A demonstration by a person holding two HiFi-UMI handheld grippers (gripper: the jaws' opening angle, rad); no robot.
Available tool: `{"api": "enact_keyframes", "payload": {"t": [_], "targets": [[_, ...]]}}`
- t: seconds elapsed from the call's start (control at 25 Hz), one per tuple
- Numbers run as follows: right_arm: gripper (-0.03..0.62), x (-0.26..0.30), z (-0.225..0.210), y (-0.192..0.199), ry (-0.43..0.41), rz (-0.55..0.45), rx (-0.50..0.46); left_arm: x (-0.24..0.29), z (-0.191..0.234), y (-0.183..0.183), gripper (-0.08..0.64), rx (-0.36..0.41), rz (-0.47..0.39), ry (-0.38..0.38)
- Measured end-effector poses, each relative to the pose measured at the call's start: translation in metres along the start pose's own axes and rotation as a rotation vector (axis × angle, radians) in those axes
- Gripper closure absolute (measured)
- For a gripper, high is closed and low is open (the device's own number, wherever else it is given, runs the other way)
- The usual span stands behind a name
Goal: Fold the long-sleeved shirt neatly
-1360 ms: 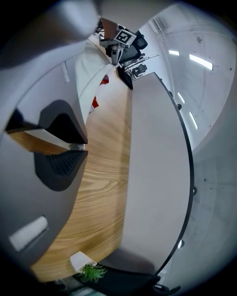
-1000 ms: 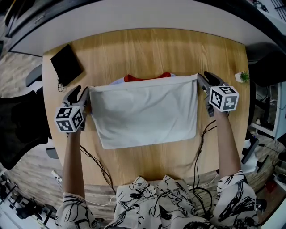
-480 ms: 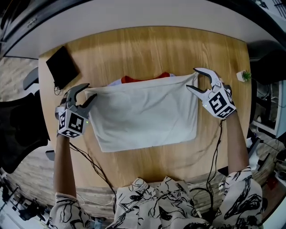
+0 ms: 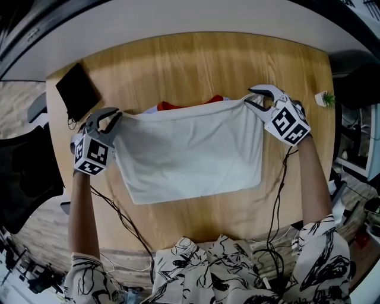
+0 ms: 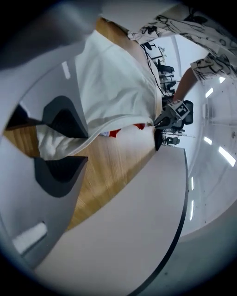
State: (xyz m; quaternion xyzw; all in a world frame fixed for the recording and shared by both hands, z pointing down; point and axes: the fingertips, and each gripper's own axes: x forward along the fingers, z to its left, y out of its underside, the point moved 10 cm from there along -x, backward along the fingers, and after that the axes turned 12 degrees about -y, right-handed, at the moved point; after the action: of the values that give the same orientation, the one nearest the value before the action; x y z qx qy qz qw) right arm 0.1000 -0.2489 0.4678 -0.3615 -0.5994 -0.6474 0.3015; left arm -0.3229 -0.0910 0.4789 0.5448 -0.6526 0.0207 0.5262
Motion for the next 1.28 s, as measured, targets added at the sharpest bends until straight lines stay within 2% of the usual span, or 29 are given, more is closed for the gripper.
{"api": "enact_keyframes", "payload": {"t": [0.08,0.16,0.24,0.28,0.36,0.44,0.52,0.56,0.64,0.76,1.0,1.08,1.16,1.28], "targets": [[0.498,0.001,-0.008,0.004,0.056,0.0,0.061,0.008,0.009,0.004,0.517,-0.073,0.036,-0.067],[0.494,0.004,-0.015,0.01,0.114,0.021,0.112,0.01,0.019,0.003,0.514,-0.147,0.058,-0.127],[0.481,0.002,-0.02,0.013,0.155,-0.003,0.171,0.004,0.026,-0.002,0.509,-0.197,0.027,-0.154],[0.466,-0.002,-0.021,0.012,0.162,-0.036,0.187,0.0,0.026,-0.008,0.505,-0.208,-0.017,-0.133],[0.411,-0.01,-0.016,0.0,0.131,-0.123,0.157,-0.008,0.016,-0.024,0.459,-0.171,-0.122,-0.015],[0.399,-0.01,-0.003,-0.021,0.057,-0.178,0.069,-0.008,-0.002,-0.037,0.412,-0.059,-0.16,0.096],[0.373,0.002,0.009,-0.041,-0.005,-0.168,-0.014,0.001,-0.02,-0.043,0.39,0.052,-0.141,0.141],[0.37,0.011,0.013,-0.049,-0.025,-0.152,-0.041,0.007,-0.026,-0.045,0.384,0.084,-0.13,0.148],[0.368,0.029,0.016,-0.058,-0.052,-0.125,-0.066,0.019,-0.031,-0.049,0.388,0.091,-0.115,0.152],[0.368,0.044,0.012,-0.059,-0.049,-0.108,-0.037,0.032,-0.025,-0.051,0.416,0.01,-0.098,0.116],[0.365,0.05,-0.004,-0.044,-0.004,-0.125,0.14,0.041,-0.015,-0.046,0.408,-0.226,-0.035,0.085],[0.365,0.047,-0.001,-0.044,0.012,-0.142,0.166,0.036,-0.012,-0.043,0.4,-0.315,-0.045,0.081],[0.366,0.034,0.006,-0.045,0.041,-0.177,0.192,0.019,-0.008,-0.04,0.38,-0.372,-0.071,0.053],[0.365,0.0,0.027,-0.038,0.07,-0.279,0.303,-0.022,-0.005,-0.031,0.374,-0.483,-0.107,-0.004]]}}
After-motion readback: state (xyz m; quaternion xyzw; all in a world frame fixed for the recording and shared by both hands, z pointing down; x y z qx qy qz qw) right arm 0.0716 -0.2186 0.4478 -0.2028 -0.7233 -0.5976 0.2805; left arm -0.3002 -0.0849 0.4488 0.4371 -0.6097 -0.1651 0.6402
